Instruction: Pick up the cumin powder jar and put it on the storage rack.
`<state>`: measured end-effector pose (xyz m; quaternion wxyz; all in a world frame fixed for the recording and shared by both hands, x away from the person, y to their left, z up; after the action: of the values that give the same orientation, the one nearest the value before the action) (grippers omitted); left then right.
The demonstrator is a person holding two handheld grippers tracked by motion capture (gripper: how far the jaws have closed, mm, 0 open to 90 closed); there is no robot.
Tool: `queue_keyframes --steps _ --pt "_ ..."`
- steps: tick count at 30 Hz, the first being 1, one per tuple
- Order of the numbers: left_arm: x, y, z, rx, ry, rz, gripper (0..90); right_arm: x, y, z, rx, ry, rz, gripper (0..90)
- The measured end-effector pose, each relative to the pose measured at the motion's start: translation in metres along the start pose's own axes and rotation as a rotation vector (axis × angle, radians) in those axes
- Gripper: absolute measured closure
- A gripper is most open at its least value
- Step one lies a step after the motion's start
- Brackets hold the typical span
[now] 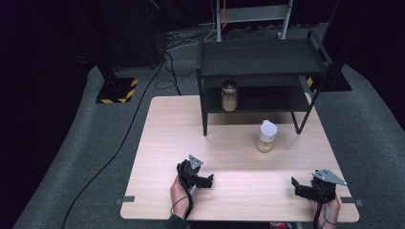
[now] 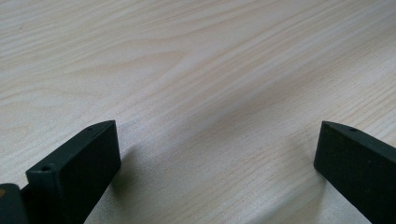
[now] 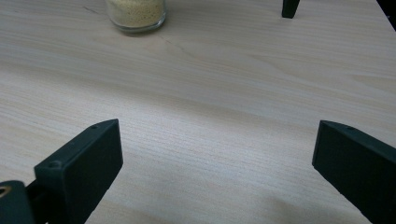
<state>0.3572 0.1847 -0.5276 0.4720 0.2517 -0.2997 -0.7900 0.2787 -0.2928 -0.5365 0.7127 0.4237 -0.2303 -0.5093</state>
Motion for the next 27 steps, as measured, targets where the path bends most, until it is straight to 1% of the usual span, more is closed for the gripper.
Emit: queue_keyframes --steps 10,14,17,20,21,27 --pt "0.0008 -0.0003 0.0001 0.003 0.003 0.0 0.0 -0.0001 0.0005 -0.0006 -0.005 -0.005 -0.005 0.4" --pt "0.0021 -0.0006 0.0008 0.009 0.007 -0.013 0.0 -0.0002 0.0005 -0.0006 -0.005 -0.004 -0.004 0.4" --pt "0.0021 -0.0007 0.0005 0.008 0.005 -0.006 0.0 -0.0002 0.0008 -0.0008 -0.008 -0.004 -0.004 0.4" --pt "0.0022 -0.0007 0.0007 0.008 0.005 -0.008 0.0 -0.0007 0.0007 -0.0009 -0.006 -0.011 -0.005 0.4" --pt "0.0019 -0.0005 0.0007 0.008 0.005 -0.014 0.0 -0.0009 0.0005 -0.0008 -0.004 -0.014 -0.006 0.4" --pt "0.0019 -0.0006 0.0006 0.008 0.001 -0.012 0.0 -0.0013 0.001 -0.0016 -0.009 -0.015 -0.002 0.4"
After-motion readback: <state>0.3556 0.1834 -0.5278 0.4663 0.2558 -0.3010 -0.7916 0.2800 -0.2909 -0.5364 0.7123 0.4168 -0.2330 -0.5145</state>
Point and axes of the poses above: each handheld gripper's, and its own axes: z roughly backward along the jaws, y roughly out of its top, x roughly to its right, the point moved 8 cm from there along -z, roughly forward along the jaws, and after that the axes turned 9 degrees about y, right-handed, at the moved point
